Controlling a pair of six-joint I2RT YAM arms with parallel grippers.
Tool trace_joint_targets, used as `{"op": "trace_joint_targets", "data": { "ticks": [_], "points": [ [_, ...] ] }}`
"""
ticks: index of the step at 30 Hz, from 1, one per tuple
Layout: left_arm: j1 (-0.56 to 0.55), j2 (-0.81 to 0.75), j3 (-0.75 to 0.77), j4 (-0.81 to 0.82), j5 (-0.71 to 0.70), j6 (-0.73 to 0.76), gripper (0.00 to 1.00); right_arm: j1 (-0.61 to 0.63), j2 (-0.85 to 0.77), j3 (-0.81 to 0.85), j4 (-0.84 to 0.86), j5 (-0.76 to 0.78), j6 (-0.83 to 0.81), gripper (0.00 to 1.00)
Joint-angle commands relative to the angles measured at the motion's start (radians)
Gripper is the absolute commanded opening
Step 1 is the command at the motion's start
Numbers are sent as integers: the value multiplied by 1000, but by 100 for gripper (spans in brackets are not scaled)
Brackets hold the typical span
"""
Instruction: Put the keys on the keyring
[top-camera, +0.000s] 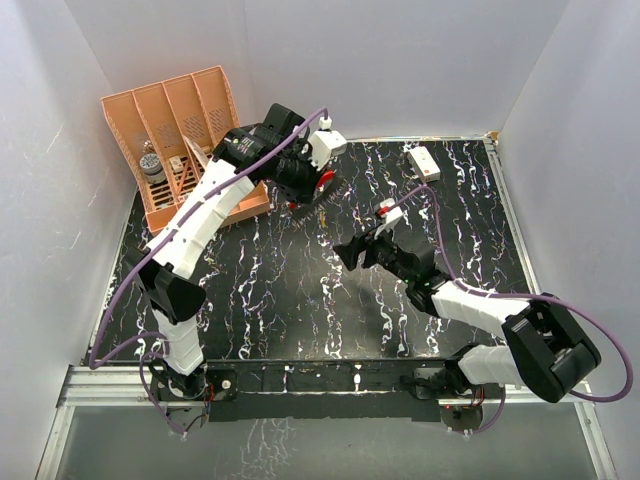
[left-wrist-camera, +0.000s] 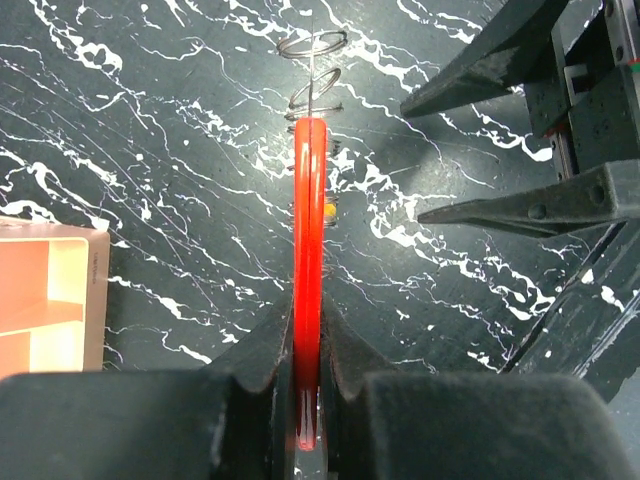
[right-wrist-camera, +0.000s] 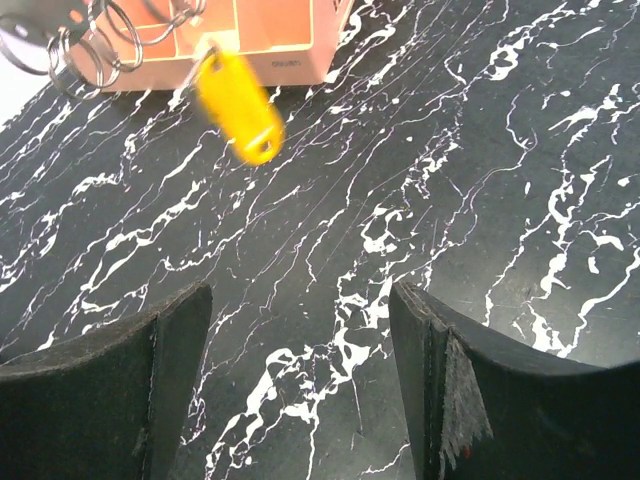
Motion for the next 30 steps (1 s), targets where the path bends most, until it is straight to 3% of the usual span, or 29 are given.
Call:
{"op": "trace_joint_targets", "data": {
  "ticks": [1,13,15,18,30],
  "points": [
    [-3,-62,54,-71,16,9,0,8,-4,29,111,79,18,70],
    [-3,-21,121,-167,22,30,0,10,-6,26,138,-11,-1,75],
    [-3,-17,124,-172,26,32,0,14,-6,33,142,-45,-21,80],
    [-4,-16,123,-175,37,36,0,25,-13,44,142,-92,-56,97],
    [-5,-7,116,-190,76,59,0,81,-71,76,108,-74,-159,98]
  ]
}}
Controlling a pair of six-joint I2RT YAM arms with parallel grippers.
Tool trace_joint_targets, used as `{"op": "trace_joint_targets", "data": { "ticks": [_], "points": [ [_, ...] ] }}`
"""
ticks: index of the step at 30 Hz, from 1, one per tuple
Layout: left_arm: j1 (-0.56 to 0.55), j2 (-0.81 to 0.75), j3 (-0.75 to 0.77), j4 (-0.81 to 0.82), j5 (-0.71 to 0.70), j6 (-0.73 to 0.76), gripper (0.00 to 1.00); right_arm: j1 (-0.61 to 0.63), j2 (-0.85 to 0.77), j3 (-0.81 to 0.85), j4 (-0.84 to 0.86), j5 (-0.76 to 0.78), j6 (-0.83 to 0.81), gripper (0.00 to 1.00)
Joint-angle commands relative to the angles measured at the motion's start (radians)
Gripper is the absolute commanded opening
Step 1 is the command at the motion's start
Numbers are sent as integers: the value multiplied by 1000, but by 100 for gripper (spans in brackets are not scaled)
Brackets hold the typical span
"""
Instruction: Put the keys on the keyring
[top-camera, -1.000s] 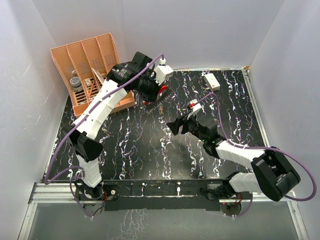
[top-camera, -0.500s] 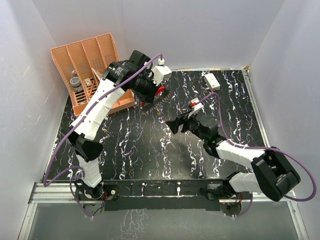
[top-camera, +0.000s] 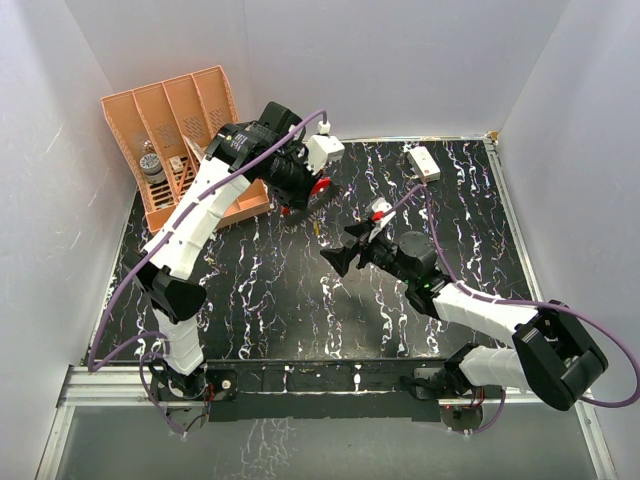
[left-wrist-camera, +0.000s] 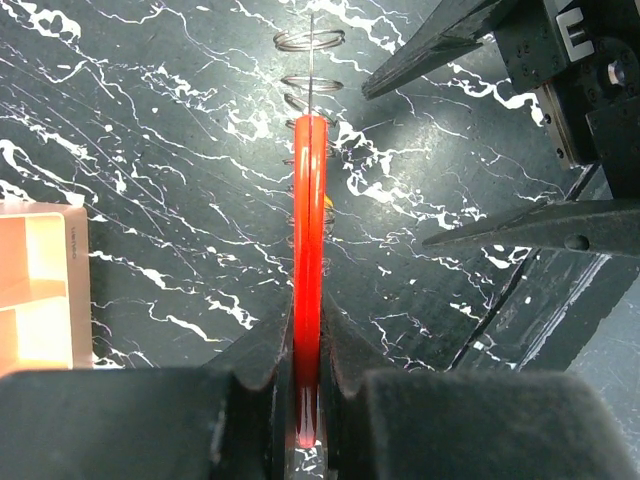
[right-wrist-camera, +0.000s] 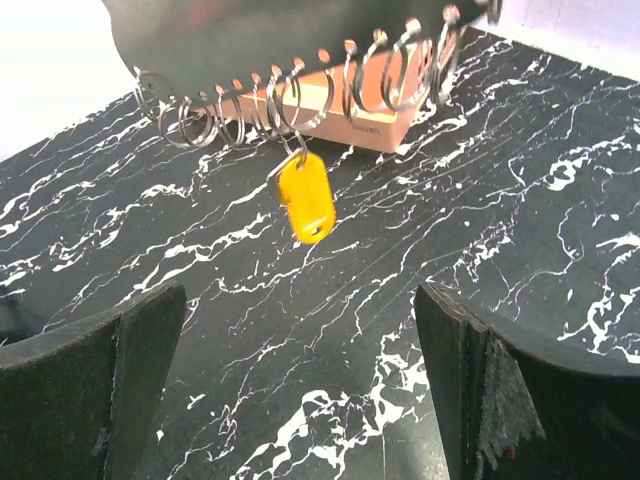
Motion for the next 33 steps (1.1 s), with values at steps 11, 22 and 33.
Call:
{"op": "trace_joint_targets", "data": {
  "ticks": [11,22,33],
  "points": [
    [-21,-14,15,-33,53,48,0,86,-2,83,15,95,-148,98],
    [-29,-78,-93,48,131,141,0,88,-40,35,13,154,-169,98],
    [-30,-58,-64,113,93,45,0,89,-95,2,-45,266,-152,98]
  ]
}}
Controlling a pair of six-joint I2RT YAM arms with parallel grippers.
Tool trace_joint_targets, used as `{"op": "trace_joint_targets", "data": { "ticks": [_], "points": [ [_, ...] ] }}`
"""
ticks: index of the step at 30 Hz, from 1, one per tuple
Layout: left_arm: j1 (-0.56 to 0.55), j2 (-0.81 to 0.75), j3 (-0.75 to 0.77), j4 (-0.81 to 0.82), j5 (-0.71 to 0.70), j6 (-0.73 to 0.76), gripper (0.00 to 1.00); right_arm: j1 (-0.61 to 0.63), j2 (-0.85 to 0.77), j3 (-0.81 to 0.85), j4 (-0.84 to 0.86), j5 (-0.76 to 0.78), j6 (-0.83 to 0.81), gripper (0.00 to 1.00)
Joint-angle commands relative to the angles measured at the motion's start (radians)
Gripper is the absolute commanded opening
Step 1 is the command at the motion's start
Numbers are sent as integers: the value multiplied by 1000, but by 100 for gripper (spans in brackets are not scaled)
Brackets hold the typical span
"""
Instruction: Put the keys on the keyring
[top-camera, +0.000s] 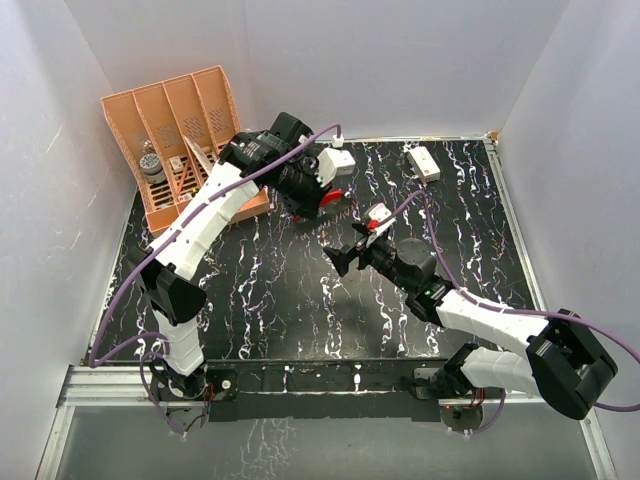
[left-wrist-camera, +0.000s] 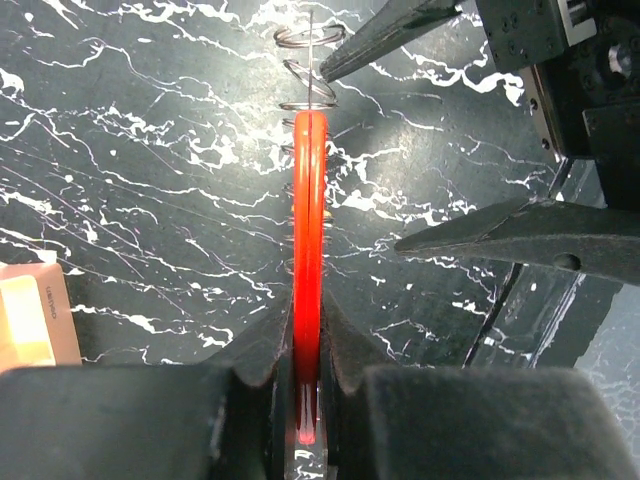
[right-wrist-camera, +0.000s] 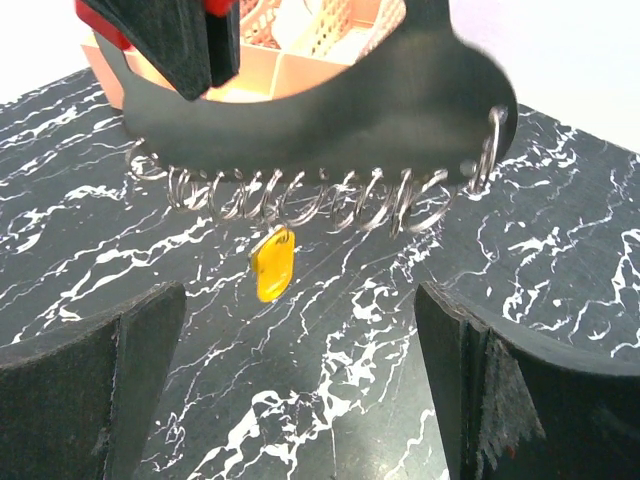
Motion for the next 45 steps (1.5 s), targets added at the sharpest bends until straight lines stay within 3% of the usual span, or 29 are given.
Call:
{"op": "trace_joint_targets", "data": {
  "ticks": [1,10,15,18,20,22,24,29,31,38,40,45],
  "points": [
    [-3,-46,64,49,-7,-84,0,7,-25,5,0,77,6,98],
    [-3,-58,71,156,-140,-282,0,8,-37,11,-22,148,34,98],
    [-2,-17,104,111,-292,-288,0,8,-65,17,-63,187,39,98],
    [-2,50,186,32,-70,-234,0,8,-86,12,-73,218,46,98],
    [-3,43,173,66,74,-225,0,8,-92,12,-78,224,48,98],
    [-3,8,123,124,78,-242,0,8,-95,12,-86,229,45,98],
    [-3,-7,101,130,21,-247,0,8,-96,11,-91,231,44,98],
    [5,58,162,38,-373,-306,0,7,-103,14,-99,232,39,98],
    [6,83,185,9,-426,-316,0,8,-106,17,-101,231,38,98],
    [45,-18,62,173,45,-287,0,9,-105,22,-110,231,33,98],
    [60,-28,50,187,67,-289,0,8,-112,21,-113,232,33,98],
    [73,-4,50,156,-48,-291,0,8,-124,18,-120,233,32,98]
  ]
}}
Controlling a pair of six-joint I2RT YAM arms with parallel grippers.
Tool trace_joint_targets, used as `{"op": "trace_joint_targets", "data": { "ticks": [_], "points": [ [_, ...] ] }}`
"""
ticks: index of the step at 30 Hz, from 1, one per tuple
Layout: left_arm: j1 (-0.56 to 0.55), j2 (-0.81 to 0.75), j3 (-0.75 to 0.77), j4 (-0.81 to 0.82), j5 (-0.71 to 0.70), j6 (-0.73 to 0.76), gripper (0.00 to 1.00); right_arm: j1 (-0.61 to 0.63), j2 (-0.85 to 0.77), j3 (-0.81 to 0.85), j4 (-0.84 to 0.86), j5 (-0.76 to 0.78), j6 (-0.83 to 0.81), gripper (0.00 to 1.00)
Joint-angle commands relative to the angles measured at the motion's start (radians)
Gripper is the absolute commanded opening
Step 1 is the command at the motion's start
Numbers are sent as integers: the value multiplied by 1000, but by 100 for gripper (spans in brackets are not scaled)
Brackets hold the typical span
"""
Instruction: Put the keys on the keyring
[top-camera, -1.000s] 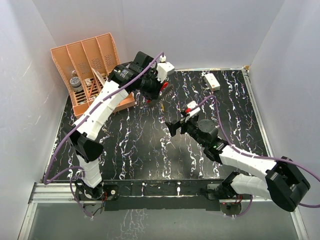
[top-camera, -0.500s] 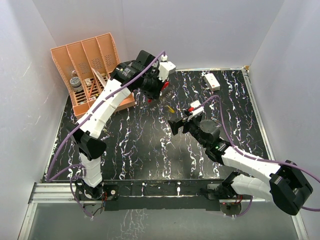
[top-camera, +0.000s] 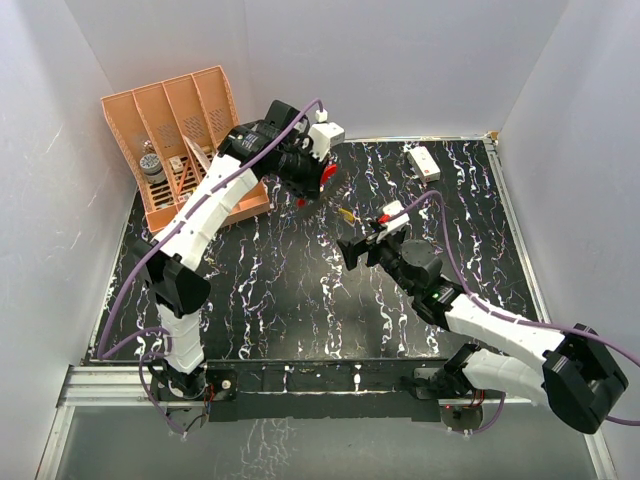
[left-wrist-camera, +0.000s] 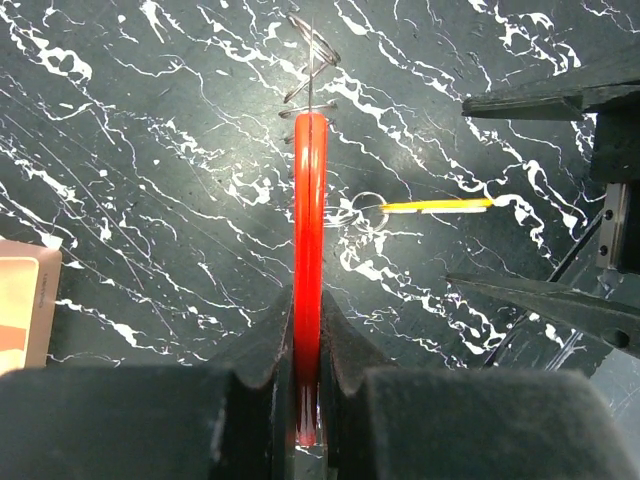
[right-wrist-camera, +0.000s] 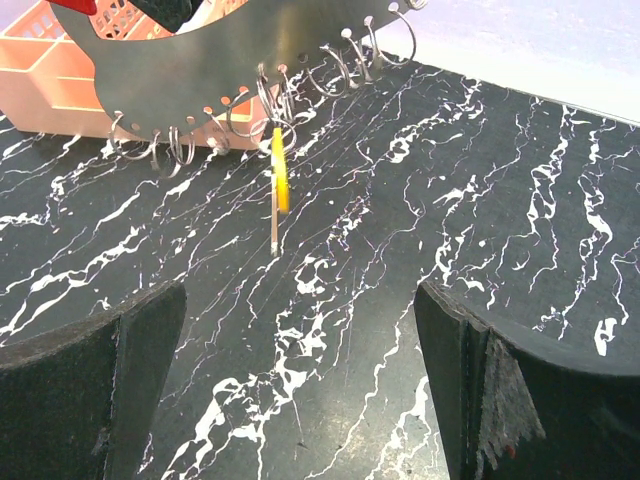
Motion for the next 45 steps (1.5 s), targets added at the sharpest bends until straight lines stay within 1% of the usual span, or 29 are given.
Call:
{"op": "trace_joint_targets", "data": {
  "ticks": [1,7,11,14,17,20,24,27,30,33,38,42,45],
  "points": [
    [12,-60,-4,14,-3,-10,0,4,-33,17,22,19,-9,98],
    [12,-77,-98,68,-5,-14,0,4,-56,10,5,30,-8,98],
    [12,-71,-119,83,-15,-20,0,5,-75,6,-22,48,0,98],
    [13,-60,-133,109,-6,-27,0,4,-87,11,-57,98,29,98],
    [13,-48,-137,138,16,-40,0,3,-98,28,-114,230,99,98],
    [10,-31,-142,171,30,-52,0,-7,-98,66,-218,377,206,98],
    [6,-4,-135,192,46,-62,0,-20,-98,89,-293,458,289,98],
    [5,36,-95,176,58,-60,0,-31,-108,93,-328,510,319,98],
    [2,92,-42,145,74,-56,0,-41,-127,87,-334,521,325,98],
    [-6,139,-21,147,95,-61,0,-51,-144,79,-339,529,332,98],
    [-20,174,-47,255,172,-102,0,-72,-191,67,-347,561,331,98],
    [-47,236,5,296,184,-140,0,-91,-221,61,-355,562,327,98],
    [-68,273,14,341,226,-176,0,-100,-231,55,-360,557,328,98]
  ]
}}
